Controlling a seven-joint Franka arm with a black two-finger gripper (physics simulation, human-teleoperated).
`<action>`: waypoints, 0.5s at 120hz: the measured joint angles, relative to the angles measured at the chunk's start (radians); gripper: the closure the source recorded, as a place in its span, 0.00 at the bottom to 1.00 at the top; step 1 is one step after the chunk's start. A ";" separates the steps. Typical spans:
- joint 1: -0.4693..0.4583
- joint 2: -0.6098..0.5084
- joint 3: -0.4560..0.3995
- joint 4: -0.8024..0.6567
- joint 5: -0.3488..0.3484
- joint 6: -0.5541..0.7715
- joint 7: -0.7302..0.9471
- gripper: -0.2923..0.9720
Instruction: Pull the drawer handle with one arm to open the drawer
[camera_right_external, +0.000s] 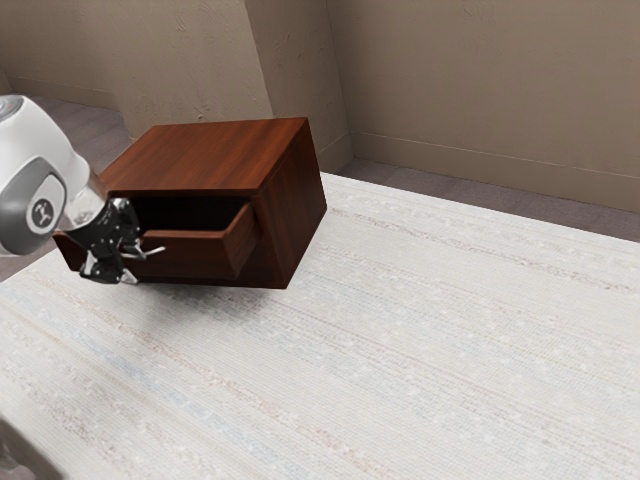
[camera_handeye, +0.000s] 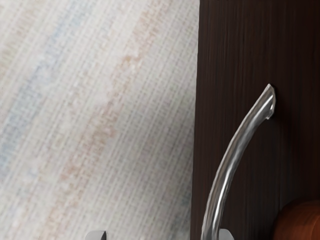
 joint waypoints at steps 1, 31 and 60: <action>0.000 -0.001 0.000 -0.001 0.000 0.000 0.000 0.59; 0.002 -0.033 0.000 -0.033 -0.001 0.001 0.001 0.59; -0.010 -0.079 0.007 -0.086 -0.002 0.004 0.001 0.59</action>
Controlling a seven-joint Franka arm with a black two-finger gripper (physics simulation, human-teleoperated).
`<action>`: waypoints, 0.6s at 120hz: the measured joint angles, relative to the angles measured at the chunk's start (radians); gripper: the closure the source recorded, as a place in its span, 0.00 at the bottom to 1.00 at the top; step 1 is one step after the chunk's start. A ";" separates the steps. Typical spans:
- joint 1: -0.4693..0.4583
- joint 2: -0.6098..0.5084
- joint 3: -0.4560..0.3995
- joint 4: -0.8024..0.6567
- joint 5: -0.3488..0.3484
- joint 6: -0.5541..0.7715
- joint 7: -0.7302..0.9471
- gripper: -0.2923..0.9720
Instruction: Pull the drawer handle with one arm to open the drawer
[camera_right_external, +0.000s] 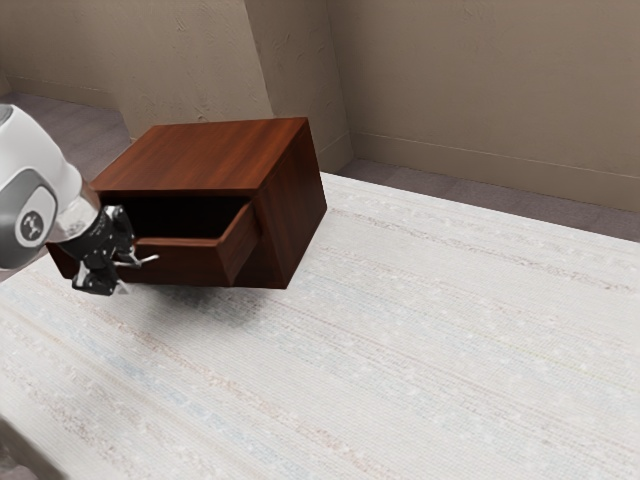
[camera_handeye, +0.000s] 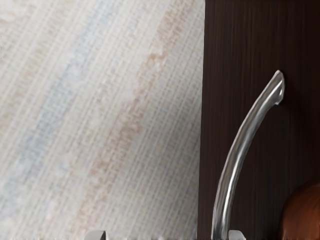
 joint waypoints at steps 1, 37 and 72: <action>-0.001 -0.002 0.000 -0.002 0.000 0.000 0.000 0.59; -0.010 -0.056 0.013 -0.064 -0.004 0.010 0.000 0.59; -0.019 -0.094 0.033 -0.098 -0.002 0.023 0.001 0.59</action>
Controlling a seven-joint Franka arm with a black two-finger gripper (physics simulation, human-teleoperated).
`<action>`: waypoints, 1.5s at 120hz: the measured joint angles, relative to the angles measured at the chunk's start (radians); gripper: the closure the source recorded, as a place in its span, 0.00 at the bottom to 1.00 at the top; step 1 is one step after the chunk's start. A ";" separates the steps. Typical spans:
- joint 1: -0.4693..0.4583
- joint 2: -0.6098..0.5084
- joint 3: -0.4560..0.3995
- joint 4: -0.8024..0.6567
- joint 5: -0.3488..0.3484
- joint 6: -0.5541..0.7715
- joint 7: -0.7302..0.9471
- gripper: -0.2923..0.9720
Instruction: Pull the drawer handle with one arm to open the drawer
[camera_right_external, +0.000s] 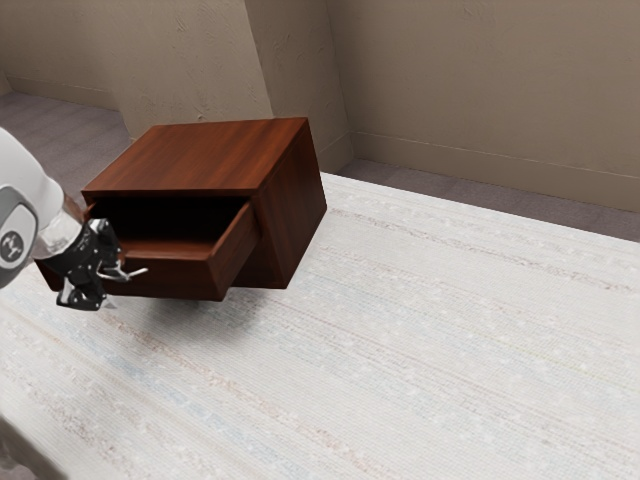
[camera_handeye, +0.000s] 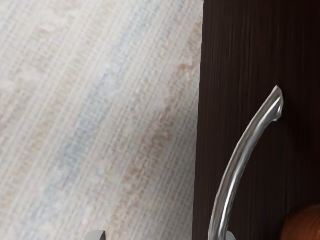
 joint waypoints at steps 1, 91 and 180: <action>0.000 -0.001 0.000 -0.001 0.000 0.000 0.000 0.59; -0.004 -0.090 0.017 -0.074 0.001 0.007 0.002 0.59; -0.431 0.065 0.067 0.600 -0.010 -0.791 -0.059 0.29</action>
